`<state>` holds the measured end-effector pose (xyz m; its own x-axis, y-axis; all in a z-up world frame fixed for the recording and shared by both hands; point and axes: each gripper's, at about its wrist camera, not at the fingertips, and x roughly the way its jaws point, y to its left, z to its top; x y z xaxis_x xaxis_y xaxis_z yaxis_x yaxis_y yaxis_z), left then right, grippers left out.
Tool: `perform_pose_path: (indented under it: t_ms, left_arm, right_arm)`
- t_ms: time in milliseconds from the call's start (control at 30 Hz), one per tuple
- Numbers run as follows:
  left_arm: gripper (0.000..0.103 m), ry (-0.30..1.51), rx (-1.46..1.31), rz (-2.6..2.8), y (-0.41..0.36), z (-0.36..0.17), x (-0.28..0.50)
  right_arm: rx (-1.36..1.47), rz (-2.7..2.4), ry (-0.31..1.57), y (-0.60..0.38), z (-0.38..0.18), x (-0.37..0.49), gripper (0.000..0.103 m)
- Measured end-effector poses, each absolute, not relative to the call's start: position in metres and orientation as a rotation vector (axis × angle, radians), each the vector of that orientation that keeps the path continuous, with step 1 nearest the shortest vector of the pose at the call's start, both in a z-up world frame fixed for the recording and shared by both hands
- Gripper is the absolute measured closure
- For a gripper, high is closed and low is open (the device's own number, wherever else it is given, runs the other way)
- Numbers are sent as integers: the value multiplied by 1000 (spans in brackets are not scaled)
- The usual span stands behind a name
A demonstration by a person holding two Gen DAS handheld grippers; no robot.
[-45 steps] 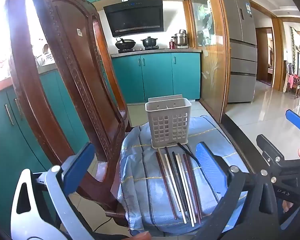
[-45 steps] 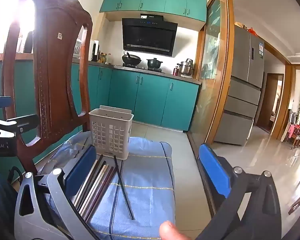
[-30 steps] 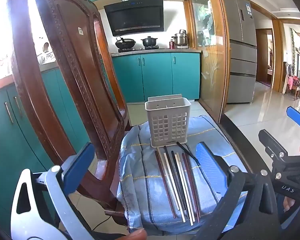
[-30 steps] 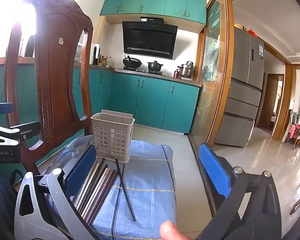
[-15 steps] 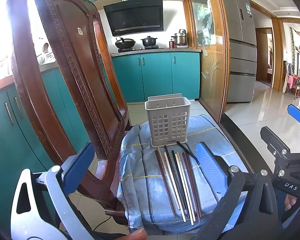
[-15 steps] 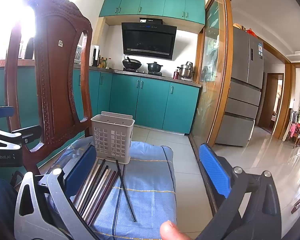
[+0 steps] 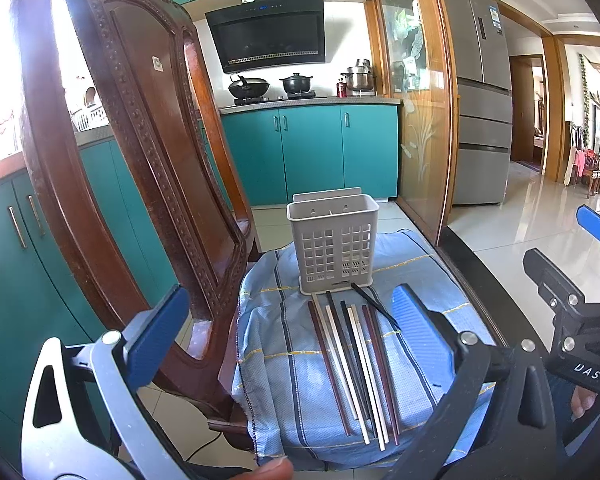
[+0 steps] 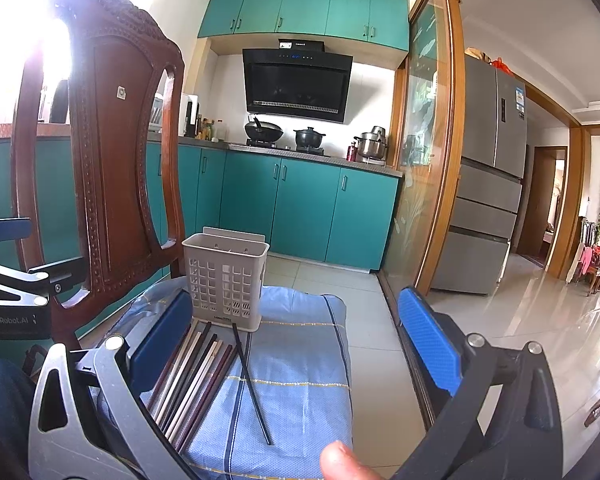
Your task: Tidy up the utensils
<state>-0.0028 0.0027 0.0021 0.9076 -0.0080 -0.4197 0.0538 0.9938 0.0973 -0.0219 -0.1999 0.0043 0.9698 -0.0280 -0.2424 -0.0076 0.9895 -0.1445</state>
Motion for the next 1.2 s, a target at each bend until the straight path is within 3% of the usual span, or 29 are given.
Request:
perform_pose_path:
  t_ms: [1200]
  left_arm:
    - [3, 423, 110, -35, -3, 6, -7]
  right_arm:
    - [-165, 3, 223, -194, 10, -27, 2]
